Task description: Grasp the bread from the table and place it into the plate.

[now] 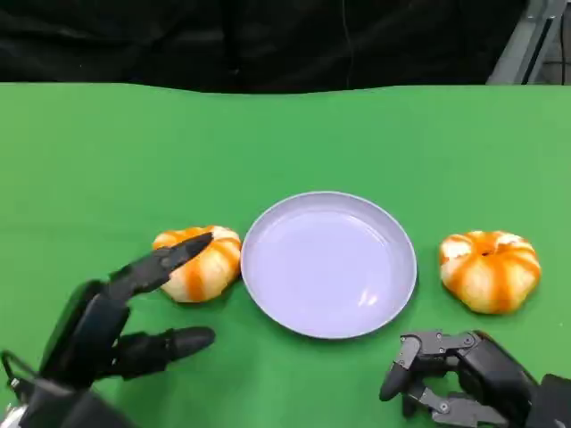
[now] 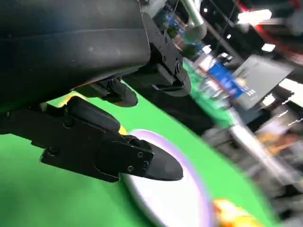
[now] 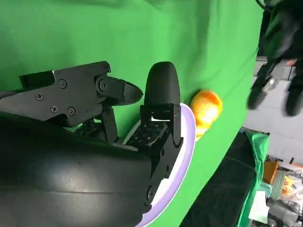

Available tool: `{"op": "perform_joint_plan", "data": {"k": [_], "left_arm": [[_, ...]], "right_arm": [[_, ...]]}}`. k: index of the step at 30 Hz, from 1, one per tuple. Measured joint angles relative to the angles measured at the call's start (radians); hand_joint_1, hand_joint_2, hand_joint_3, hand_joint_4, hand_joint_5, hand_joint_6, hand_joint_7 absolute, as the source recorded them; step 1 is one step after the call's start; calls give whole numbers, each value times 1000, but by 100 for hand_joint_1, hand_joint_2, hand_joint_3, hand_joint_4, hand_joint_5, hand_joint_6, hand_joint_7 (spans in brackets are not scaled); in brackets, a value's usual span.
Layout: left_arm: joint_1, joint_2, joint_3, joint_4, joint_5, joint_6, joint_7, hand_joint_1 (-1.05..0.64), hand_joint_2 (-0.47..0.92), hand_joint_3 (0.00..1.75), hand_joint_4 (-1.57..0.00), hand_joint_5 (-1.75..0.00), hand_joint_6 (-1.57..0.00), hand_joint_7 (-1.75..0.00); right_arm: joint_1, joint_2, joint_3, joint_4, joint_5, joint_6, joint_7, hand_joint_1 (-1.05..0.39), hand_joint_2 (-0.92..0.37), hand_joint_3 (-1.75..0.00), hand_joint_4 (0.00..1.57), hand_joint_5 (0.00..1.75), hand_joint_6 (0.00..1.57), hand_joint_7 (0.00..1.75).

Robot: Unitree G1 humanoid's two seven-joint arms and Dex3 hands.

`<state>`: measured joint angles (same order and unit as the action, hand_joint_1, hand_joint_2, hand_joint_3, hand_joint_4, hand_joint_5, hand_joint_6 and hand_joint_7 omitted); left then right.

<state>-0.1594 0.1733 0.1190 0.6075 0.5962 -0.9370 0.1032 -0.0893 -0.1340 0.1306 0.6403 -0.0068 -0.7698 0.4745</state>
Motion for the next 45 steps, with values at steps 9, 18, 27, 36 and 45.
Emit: {"op": "perform_joint_plan", "data": {"k": [9,18,27,36,45], "left_arm": [[-88,107,-169,40,225,102,381,-79,92,15,-58,0,-56,-1],[-141,155,-290,54,247,219,454,-80,92,14,-58,0,-57,-1],[-189,166,-367,122,226,270,455,-84,92,15,-59,0,-57,0],[-257,162,-428,223,182,306,411,-87,92,18,-59,0,-55,0],[-336,139,-477,361,153,339,405,-88,92,21,-59,0,-56,0]], "right_arm": [[12,-2,0,-19,0,14,-1,0,-92,-48,72,151,81,107],[13,-2,-1,-19,0,14,-1,1,-92,-48,72,151,81,106],[20,-2,0,-37,-1,30,-2,1,-92,-48,72,150,82,105],[29,-3,0,-42,-1,35,-3,1,-92,-48,72,151,82,105],[30,-3,2,-43,-11,33,-9,1,-92,-48,71,151,81,105]]}}
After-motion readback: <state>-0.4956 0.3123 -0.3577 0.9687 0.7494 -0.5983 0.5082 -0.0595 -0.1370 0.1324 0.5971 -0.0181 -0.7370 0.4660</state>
